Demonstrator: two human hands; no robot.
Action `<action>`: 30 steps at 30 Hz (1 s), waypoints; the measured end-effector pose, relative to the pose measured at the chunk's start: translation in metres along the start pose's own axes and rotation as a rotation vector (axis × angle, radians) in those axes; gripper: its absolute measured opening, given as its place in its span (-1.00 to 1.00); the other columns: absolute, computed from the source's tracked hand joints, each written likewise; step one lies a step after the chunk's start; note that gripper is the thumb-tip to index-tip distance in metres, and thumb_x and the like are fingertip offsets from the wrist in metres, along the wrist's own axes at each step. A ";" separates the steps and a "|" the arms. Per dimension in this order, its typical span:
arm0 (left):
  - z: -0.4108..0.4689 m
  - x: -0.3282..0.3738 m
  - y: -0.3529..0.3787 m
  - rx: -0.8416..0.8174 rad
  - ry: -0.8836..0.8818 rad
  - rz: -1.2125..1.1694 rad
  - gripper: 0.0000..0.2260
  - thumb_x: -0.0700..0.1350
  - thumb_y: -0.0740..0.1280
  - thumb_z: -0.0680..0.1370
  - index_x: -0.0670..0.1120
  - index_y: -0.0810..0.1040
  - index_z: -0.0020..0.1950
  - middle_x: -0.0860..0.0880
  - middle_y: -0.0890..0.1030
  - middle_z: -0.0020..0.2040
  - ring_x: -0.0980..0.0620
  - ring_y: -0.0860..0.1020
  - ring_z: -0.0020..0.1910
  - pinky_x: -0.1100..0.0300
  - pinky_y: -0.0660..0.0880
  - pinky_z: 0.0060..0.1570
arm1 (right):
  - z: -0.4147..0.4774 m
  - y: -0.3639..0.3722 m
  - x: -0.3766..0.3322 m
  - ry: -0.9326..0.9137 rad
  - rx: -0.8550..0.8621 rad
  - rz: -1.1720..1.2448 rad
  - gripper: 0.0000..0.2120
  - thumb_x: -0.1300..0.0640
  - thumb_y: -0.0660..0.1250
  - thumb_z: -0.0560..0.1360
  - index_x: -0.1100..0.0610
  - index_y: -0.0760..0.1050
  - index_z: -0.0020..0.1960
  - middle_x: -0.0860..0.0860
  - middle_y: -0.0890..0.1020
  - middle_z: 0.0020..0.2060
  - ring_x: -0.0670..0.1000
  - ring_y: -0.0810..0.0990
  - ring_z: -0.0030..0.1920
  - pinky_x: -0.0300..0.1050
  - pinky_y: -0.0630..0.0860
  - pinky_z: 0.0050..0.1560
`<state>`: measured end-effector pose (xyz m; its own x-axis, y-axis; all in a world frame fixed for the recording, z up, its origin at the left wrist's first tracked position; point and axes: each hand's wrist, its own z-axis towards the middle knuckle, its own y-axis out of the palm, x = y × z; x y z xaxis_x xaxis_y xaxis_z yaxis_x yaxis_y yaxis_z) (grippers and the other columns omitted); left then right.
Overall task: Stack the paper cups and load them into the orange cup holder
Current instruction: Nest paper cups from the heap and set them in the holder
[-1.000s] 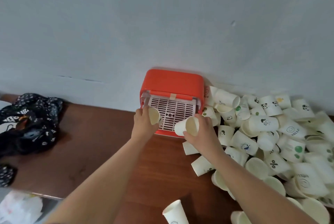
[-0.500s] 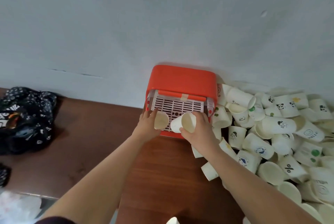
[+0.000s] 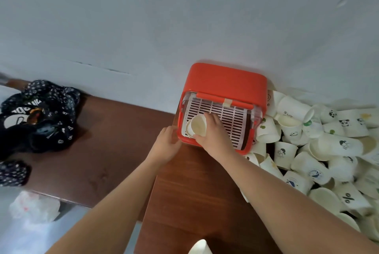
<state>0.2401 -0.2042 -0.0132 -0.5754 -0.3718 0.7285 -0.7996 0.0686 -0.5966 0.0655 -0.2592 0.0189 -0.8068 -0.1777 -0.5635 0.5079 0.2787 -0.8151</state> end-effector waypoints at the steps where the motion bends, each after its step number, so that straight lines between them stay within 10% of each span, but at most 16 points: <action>1: 0.002 -0.002 0.000 -0.002 -0.003 0.003 -0.59 -0.01 0.33 0.57 -0.01 0.42 0.42 0.03 0.45 0.34 0.11 0.45 0.24 0.19 0.41 0.21 | 0.004 0.004 0.002 -0.007 -0.022 -0.022 -0.30 0.01 0.48 0.47 0.12 0.25 0.50 0.03 0.39 0.42 0.08 0.40 0.41 -0.02 0.38 0.42; 19: -0.054 -0.034 0.004 -0.157 0.027 0.134 -0.74 -0.05 0.34 0.59 -0.04 0.53 0.27 0.04 0.47 0.16 0.10 0.50 0.07 0.21 0.42 0.15 | -0.107 -0.021 0.028 0.139 -0.013 0.031 -0.50 -0.05 0.38 0.55 0.10 0.37 0.42 0.02 0.40 0.35 0.02 0.41 0.38 -0.07 0.39 0.38; 30: -0.177 -0.068 0.069 -0.525 -0.132 0.254 -0.66 0.13 0.32 0.60 -0.05 0.54 0.28 -0.01 0.59 0.21 0.00 0.55 0.19 0.16 0.46 0.10 | -0.268 0.037 0.060 0.329 -0.501 0.024 -0.19 -0.22 0.46 0.43 0.06 0.24 0.53 0.02 0.35 0.44 0.02 0.38 0.41 0.03 0.40 0.40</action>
<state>0.1936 -0.0103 -0.0440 -0.7602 -0.3936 0.5169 -0.6373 0.6060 -0.4760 -0.0452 -0.0072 -0.0090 -0.8885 0.1130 -0.4447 0.3874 0.7042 -0.5950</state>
